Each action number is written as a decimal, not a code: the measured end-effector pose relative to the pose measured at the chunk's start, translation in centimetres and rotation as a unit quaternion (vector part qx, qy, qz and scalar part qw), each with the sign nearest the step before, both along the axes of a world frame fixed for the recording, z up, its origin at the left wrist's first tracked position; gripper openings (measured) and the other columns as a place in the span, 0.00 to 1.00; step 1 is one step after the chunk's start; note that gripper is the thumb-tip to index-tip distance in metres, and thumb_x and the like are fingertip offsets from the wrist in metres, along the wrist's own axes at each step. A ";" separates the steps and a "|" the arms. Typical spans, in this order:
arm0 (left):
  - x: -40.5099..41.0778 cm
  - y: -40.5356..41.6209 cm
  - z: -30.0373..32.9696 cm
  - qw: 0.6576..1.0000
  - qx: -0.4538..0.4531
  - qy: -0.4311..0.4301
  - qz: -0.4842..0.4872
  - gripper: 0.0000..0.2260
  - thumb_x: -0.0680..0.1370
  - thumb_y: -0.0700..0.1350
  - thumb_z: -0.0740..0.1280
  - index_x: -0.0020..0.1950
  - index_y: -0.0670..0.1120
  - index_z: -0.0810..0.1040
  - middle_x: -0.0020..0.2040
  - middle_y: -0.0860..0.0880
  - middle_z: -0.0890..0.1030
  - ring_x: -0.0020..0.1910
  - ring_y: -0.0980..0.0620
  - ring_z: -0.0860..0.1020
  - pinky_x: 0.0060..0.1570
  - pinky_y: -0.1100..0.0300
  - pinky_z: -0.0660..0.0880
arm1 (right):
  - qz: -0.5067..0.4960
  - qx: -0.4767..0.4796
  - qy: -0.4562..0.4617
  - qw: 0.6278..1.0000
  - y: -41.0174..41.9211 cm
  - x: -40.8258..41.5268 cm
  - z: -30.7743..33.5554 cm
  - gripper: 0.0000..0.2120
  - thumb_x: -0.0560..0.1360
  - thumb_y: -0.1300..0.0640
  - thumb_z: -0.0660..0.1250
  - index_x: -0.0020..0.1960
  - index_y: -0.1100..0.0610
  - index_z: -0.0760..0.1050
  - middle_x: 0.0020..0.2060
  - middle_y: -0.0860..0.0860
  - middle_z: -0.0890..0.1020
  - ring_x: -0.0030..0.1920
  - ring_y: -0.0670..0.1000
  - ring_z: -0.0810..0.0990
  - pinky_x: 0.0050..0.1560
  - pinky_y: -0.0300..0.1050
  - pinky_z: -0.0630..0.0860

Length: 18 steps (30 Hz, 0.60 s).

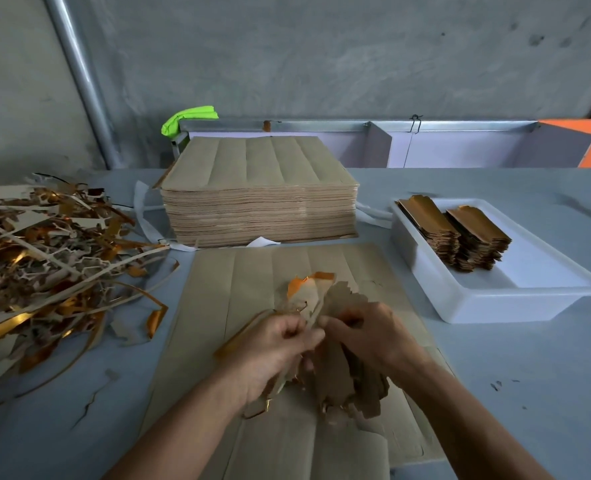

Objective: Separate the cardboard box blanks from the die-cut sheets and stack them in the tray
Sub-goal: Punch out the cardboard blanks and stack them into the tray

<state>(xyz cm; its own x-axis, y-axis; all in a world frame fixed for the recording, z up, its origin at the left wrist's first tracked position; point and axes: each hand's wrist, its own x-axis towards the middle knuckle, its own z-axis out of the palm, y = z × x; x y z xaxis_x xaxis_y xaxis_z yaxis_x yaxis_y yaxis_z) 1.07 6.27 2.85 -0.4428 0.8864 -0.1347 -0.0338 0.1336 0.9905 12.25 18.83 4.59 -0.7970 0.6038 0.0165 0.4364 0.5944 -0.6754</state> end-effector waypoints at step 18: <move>-4.0 2.7 -2.2 0.992 -0.016 0.082 -0.098 0.29 0.65 0.36 0.78 0.62 0.52 0.73 0.57 0.54 0.81 0.57 0.56 0.78 0.50 0.65 0.76 | -0.090 -0.326 0.199 0.920 1.1 1.5 -0.8 0.05 0.73 0.66 0.68 0.40 0.60 0.75 0.42 0.56 0.81 0.40 0.51 0.81 0.36 0.45 0.81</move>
<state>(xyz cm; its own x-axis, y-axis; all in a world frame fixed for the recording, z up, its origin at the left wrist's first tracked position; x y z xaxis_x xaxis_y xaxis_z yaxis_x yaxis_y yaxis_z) -2.90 8.92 0.69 -0.2808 0.9541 -0.1041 0.1562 0.1525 0.9759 13.78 19.92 3.78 -0.6920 0.7105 -0.1277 0.1298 -0.0515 -0.9902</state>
